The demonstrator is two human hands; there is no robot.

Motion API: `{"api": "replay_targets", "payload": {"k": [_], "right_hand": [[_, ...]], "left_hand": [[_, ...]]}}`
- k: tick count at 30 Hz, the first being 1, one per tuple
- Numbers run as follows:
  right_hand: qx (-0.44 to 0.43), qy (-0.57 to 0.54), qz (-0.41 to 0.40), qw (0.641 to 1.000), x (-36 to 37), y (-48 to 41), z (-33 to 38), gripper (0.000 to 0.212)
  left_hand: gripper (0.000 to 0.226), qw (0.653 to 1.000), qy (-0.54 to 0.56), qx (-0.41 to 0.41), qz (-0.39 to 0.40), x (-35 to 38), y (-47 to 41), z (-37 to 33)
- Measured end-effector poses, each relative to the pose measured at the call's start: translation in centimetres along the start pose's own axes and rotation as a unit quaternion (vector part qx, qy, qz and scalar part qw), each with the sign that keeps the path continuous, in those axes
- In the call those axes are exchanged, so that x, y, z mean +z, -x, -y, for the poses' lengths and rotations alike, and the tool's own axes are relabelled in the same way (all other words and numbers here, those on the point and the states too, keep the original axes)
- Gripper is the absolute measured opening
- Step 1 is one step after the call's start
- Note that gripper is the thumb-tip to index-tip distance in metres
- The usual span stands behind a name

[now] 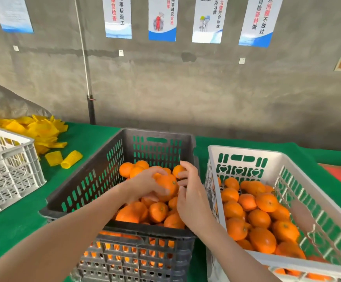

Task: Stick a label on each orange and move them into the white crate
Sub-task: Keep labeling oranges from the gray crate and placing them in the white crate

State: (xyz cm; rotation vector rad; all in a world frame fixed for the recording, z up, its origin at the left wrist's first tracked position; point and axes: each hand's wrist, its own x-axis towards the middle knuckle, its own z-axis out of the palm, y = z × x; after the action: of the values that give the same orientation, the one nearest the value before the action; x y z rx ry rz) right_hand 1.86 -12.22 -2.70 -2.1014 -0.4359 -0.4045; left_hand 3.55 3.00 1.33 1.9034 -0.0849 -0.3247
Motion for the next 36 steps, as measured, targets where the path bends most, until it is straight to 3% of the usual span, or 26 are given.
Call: {"api": "replay_targets", "payload": {"k": [4,6,8,11,15,20,26,36], "right_hand": [[0.005,-0.055,-0.083,0.995,-0.4,0.5,0.4,0.057],[0.013,-0.109,-0.094,0.990,-1.0,0.8,1.0,0.060],[0.012,-0.169,-0.092,0.981,-1.6,1.2,1.6,0.050],[0.031,-0.290,-0.090,0.952,-3.4,2.2,2.9,0.020],[0.095,-0.388,-0.037,0.916,-5.5,3.7,3.7,0.038],[0.065,-0.335,-0.021,0.940,-8.2,5.0,3.0,0.009],[0.024,-0.249,-0.035,0.968,-10.3,6.0,2.3,0.012],[-0.036,-0.158,-0.110,0.981,-12.5,7.8,1.0,0.012]], "left_hand": [[0.064,0.975,0.218,0.038,0.018,-1.6,1.1,0.4],[0.077,0.955,0.288,0.059,0.041,-1.7,2.0,0.4],[0.086,0.938,0.335,0.065,0.064,-1.3,2.7,0.4],[0.072,0.907,0.415,0.051,0.050,0.2,4.2,-0.2],[0.058,0.895,0.446,0.014,0.018,3.0,5.3,-1.2],[0.058,0.894,0.447,0.011,0.038,6.3,6.4,-2.2],[0.053,0.899,0.436,0.008,0.045,9.1,6.8,-3.1],[0.062,0.910,0.409,0.020,0.058,12.3,7.2,-4.4]]}}
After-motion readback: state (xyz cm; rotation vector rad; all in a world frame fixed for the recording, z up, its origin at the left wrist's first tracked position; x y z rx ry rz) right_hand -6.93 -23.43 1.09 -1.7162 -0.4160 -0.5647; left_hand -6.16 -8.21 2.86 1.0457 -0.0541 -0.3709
